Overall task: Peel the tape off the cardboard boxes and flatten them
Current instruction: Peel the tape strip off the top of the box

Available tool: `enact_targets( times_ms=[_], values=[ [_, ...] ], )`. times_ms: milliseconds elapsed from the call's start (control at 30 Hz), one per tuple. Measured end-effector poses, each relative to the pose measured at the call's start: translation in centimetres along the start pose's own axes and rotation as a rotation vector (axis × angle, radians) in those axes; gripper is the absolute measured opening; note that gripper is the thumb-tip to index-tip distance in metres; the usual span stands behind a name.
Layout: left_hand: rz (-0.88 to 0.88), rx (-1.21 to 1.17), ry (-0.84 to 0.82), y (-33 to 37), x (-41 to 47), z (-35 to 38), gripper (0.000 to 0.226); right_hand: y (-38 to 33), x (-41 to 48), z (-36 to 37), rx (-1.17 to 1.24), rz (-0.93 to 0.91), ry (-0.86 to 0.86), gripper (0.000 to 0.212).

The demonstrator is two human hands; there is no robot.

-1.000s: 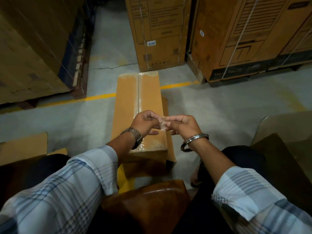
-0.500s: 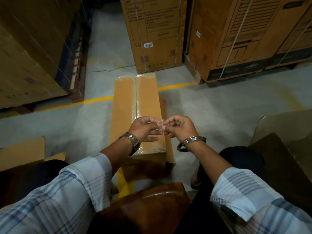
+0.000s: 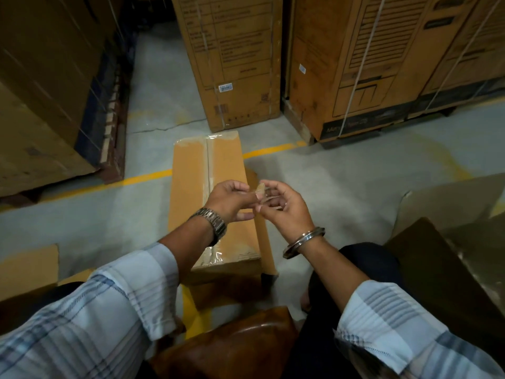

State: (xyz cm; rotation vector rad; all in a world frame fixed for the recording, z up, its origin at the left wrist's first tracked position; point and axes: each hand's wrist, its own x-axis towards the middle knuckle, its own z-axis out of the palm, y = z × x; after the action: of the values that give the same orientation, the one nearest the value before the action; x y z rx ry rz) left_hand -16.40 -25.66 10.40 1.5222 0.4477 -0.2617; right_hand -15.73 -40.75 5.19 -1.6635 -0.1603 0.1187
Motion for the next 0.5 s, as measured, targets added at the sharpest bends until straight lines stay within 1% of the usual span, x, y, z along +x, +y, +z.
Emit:
enact_targets(
  times_ms=[133,200,300,433,500],
  values=[
    [0.109,0.142,-0.102,2.3,0.6,2.7,0.016,-1.6,1.3,-3.7,-0.138,-0.109,0.117,0.020],
    [0.154,0.181,-0.166,3.8,0.9,4.6,0.024,-2.5,1.8,-6.9,-0.214,-0.147,0.173,0.017],
    [0.204,0.245,-0.301,6.0,1.2,8.6,0.027,-3.5,1.4,-13.0,-0.317,-0.139,0.321,0.031],
    [0.245,0.343,-0.445,7.6,1.7,16.2,0.025,-3.7,-2.0,-22.1,-0.308,0.001,0.571,0.048],
    [0.275,0.400,-0.527,7.8,1.6,20.5,0.020,-3.1,-4.7,-26.9,-0.324,0.078,0.673,0.053]
  ],
)
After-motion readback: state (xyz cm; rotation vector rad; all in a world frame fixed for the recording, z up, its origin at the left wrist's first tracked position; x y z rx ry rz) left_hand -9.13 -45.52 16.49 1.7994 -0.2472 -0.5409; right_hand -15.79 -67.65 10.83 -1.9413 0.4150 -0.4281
